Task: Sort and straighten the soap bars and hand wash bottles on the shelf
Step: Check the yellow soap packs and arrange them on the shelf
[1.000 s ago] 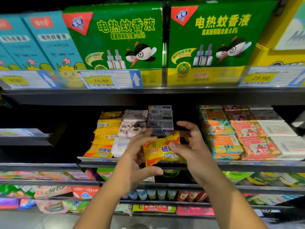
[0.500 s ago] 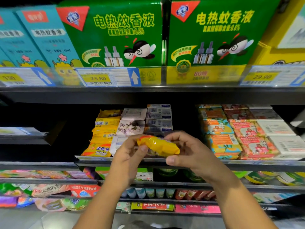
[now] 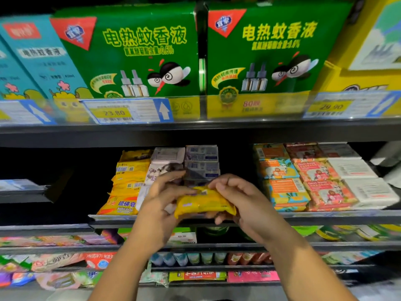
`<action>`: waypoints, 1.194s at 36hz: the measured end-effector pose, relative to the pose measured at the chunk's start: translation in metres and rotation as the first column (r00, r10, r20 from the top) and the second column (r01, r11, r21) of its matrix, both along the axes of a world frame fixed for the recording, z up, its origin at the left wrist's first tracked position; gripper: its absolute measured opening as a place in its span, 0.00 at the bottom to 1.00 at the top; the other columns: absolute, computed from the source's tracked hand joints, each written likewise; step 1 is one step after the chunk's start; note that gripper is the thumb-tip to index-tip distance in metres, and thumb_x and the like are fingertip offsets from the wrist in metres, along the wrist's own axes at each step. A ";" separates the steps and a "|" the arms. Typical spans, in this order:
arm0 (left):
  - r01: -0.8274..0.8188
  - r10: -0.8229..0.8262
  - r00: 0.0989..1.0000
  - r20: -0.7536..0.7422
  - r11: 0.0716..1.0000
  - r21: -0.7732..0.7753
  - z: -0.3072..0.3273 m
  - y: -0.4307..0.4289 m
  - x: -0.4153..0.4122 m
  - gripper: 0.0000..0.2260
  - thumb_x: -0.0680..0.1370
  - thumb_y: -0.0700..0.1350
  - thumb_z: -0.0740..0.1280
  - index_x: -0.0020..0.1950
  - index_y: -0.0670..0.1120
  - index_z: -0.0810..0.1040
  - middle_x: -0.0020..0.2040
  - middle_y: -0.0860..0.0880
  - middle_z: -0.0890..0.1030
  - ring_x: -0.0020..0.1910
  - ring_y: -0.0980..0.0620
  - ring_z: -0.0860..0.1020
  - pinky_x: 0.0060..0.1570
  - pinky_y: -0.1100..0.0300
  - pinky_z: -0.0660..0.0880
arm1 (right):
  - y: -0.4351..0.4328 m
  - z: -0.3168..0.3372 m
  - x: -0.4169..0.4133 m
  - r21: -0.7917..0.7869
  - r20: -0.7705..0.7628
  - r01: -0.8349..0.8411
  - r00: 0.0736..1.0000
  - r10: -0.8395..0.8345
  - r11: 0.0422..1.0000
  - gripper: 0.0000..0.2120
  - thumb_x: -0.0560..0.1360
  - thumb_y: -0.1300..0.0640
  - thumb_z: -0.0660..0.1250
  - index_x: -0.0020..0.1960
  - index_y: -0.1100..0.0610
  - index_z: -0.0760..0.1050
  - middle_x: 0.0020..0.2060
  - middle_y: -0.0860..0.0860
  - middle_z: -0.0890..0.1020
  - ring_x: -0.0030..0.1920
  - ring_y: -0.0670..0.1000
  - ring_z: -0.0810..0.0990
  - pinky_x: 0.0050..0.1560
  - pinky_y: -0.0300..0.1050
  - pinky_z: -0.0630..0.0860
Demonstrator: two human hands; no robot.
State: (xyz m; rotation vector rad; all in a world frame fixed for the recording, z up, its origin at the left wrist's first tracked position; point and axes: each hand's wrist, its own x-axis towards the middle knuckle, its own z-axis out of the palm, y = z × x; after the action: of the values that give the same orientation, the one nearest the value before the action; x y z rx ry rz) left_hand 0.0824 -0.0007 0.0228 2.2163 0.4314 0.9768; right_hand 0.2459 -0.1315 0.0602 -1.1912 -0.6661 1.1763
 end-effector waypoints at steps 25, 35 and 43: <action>-0.029 0.009 0.999 -0.038 0.816 -0.578 0.043 0.003 0.026 0.19 0.63 0.49 0.83 0.49 0.51 0.81 0.42 0.52 0.86 0.41 0.54 0.84 0.39 0.59 0.80 | 0.021 0.003 0.005 -0.138 0.644 0.109 0.765 0.006 0.984 0.24 0.66 0.50 0.82 0.51 0.33 0.73 0.44 0.34 0.83 0.45 0.33 0.81 0.44 0.27 0.74; -0.040 -0.098 0.970 -0.220 0.835 -0.549 0.061 0.016 -0.001 0.23 0.68 0.50 0.80 0.56 0.59 0.73 0.47 0.71 0.80 0.46 0.66 0.79 0.46 0.65 0.75 | 0.012 0.013 0.006 0.078 0.469 0.262 0.842 -0.267 0.962 0.28 0.58 0.47 0.80 0.57 0.43 0.78 0.47 0.45 0.86 0.50 0.48 0.84 0.47 0.42 0.79; -0.071 -0.098 0.933 -0.346 0.893 -0.444 0.051 0.019 -0.029 0.23 0.67 0.46 0.82 0.53 0.61 0.73 0.51 0.61 0.79 0.53 0.71 0.75 0.47 0.73 0.72 | 0.020 0.007 -0.035 0.021 0.518 0.198 0.836 -0.180 0.980 0.24 0.67 0.61 0.81 0.58 0.48 0.76 0.48 0.42 0.84 0.49 0.43 0.83 0.47 0.36 0.77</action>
State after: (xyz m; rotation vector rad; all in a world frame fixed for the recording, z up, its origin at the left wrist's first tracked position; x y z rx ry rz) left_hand 0.0535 0.0181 0.0735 1.9543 0.7284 0.3937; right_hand 0.2112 -0.1119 0.0673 -1.5868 -0.9075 0.6948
